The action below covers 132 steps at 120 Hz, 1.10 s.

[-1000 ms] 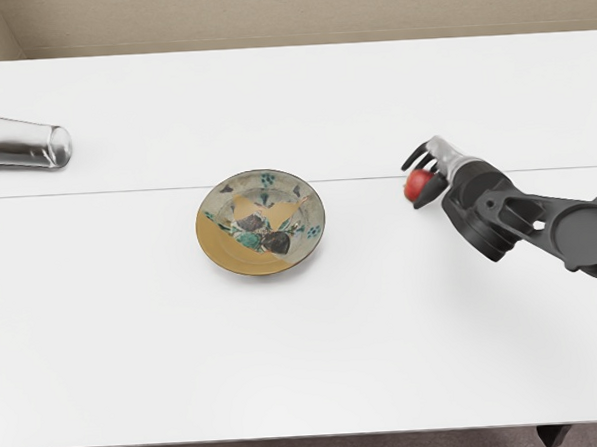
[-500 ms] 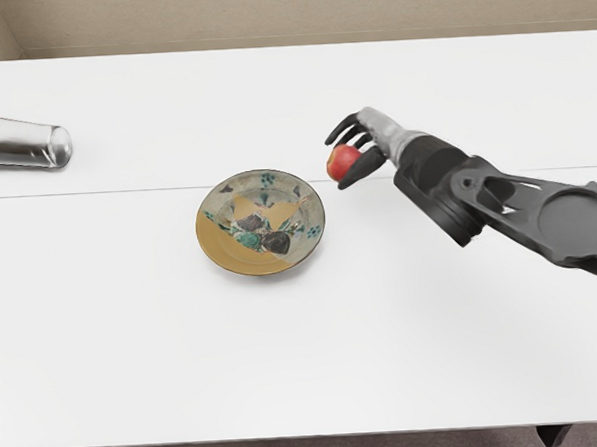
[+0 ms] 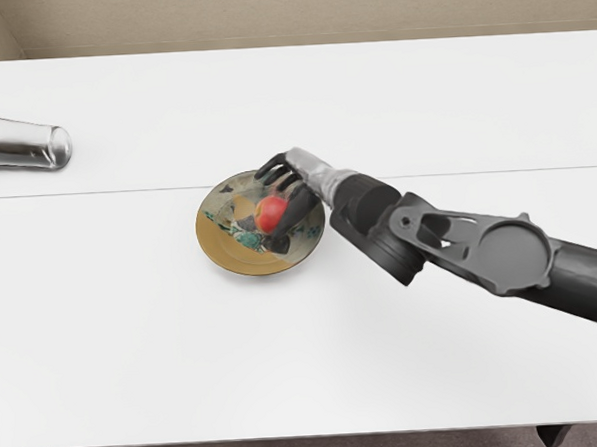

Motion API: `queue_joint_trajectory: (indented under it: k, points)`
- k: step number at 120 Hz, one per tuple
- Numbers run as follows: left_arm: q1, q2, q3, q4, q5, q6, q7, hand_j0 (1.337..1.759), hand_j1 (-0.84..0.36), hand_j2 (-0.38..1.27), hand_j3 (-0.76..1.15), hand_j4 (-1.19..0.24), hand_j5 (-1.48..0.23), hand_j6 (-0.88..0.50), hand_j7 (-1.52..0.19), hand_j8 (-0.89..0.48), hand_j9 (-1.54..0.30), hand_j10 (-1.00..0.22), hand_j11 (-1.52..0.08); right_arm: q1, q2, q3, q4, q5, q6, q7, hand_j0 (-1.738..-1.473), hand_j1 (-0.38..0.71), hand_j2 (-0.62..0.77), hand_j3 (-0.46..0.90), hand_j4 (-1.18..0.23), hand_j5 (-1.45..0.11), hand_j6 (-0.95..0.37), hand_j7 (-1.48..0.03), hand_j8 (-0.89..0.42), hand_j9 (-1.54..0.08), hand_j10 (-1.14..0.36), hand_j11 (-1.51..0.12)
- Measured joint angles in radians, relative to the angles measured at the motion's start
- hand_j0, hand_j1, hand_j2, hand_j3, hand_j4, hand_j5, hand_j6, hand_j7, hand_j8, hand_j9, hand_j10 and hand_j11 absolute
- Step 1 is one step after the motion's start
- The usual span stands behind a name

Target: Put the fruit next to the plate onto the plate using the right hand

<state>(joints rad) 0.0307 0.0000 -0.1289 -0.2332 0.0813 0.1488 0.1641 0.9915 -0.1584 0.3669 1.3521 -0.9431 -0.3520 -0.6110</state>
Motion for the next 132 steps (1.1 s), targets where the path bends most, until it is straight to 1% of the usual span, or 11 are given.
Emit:
queue_joint_trajectory:
  k: [10,20,28,35,43,52,62,67,79,92,132]
  points:
    - [0.000,0.000,0.000,0.000,0.000,0.000,0.000,1.658,0.34,0.00,0.00,-0.01,-0.01,-0.01,-0.01,-0.01,-0.01,-0.01,-0.01,-0.014,-0.060,0.102,0.084,0.015,0.092,0.000,-1.658,-0.06,0.13,0.00,-0.26,-0.36,-0.23,-0.35,-0.21,-0.36,-0.26,-0.36]
    - [0.000,0.000,0.000,0.000,0.000,0.000,0.000,1.658,0.34,0.00,0.00,-0.01,-0.01,-0.01,-0.01,-0.01,-0.01,-0.01,-0.01,-0.063,-0.113,0.276,0.153,0.122,0.293,0.000,-1.658,-0.15,0.09,0.00,-0.19,-0.25,-0.16,-0.25,-0.15,-0.25,-0.18,-0.25]
    - [0.000,0.000,0.000,0.000,0.000,0.000,0.000,1.658,0.34,0.00,0.00,-0.01,-0.01,-0.01,-0.01,-0.01,-0.01,-0.01,-0.01,-0.162,-0.142,0.473,0.179,0.238,0.498,0.000,-1.658,-0.19,0.06,0.00,-0.14,-0.19,-0.13,-0.19,-0.12,-0.19,-0.14,-0.19]
    - [0.000,0.000,0.000,0.000,0.000,0.000,0.000,1.658,0.34,0.00,0.00,-0.01,-0.01,-0.01,-0.01,-0.01,-0.01,-0.01,-0.01,-0.265,-0.175,0.632,0.190,0.368,0.659,0.000,-1.658,-0.22,0.04,0.00,-0.11,-0.15,-0.10,-0.15,-0.10,-0.15,-0.11,-0.15]
    - [0.000,0.000,0.000,0.000,0.000,0.000,0.000,1.658,0.34,0.00,0.00,-0.01,-0.01,-0.01,-0.01,-0.01,-0.01,-0.01,-0.01,-0.398,-0.214,0.784,0.182,0.499,0.782,0.000,-1.658,-0.25,0.03,0.00,-0.09,-0.12,-0.08,-0.12,-0.08,-0.12,-0.09,-0.12]
    - [0.000,0.000,0.000,0.000,0.000,0.000,0.000,1.658,0.34,0.00,0.00,-0.01,-0.01,-0.01,-0.01,-0.01,-0.01,-0.01,-0.01,-0.511,-0.236,0.911,0.169,0.577,0.875,0.000,-1.658,-0.27,0.02,0.00,-0.07,-0.09,-0.06,-0.09,-0.06,-0.09,-0.07,-0.09]
    - [0.000,0.000,0.000,0.000,-0.001,0.000,0.000,1.658,0.34,0.00,0.00,-0.01,-0.01,-0.01,-0.01,-0.01,-0.01,-0.01,-0.01,-0.600,-0.248,1.013,0.152,0.617,0.923,0.000,-1.658,-0.29,0.01,0.00,-0.05,-0.07,-0.05,-0.07,-0.05,-0.07,-0.05,-0.07]
    - [0.000,0.000,0.000,0.000,-0.001,-0.001,0.000,1.658,0.34,0.00,0.00,-0.01,-0.01,-0.01,-0.01,-0.01,-0.01,-0.01,-0.01,-0.637,-0.251,1.062,0.130,0.628,0.936,0.000,-1.658,-0.29,0.01,0.00,-0.05,-0.07,-0.05,-0.06,-0.04,-0.07,-0.05,-0.07]
    - [0.006,0.000,0.000,0.000,-0.001,0.000,0.000,1.658,0.34,0.00,0.00,-0.01,-0.01,-0.01,-0.01,-0.01,-0.01,-0.01,-0.01,-0.696,-0.257,1.150,0.073,0.641,0.953,0.000,-1.658,-0.30,0.00,0.00,-0.04,-0.05,-0.04,-0.05,-0.04,-0.05,-0.04,-0.05]
    - [0.006,0.000,0.000,0.000,-0.001,0.000,0.000,1.658,0.34,0.00,0.00,-0.01,-0.01,-0.01,-0.01,-0.01,-0.01,-0.01,-0.01,-0.766,-0.263,1.268,0.035,0.645,0.959,0.000,-1.658,-0.31,0.00,0.00,-0.03,-0.04,-0.03,-0.04,-0.03,-0.04,-0.03,-0.04]
    - [0.003,0.000,-0.001,0.000,-0.001,0.000,0.000,1.658,0.34,0.00,0.00,-0.01,-0.01,-0.01,-0.01,-0.01,-0.01,-0.01,-0.01,-0.918,-0.265,1.492,0.010,0.647,0.963,0.000,-1.658,-0.32,0.00,0.00,-0.02,-0.03,-0.02,-0.03,-0.02,-0.03,-0.02,-0.03]
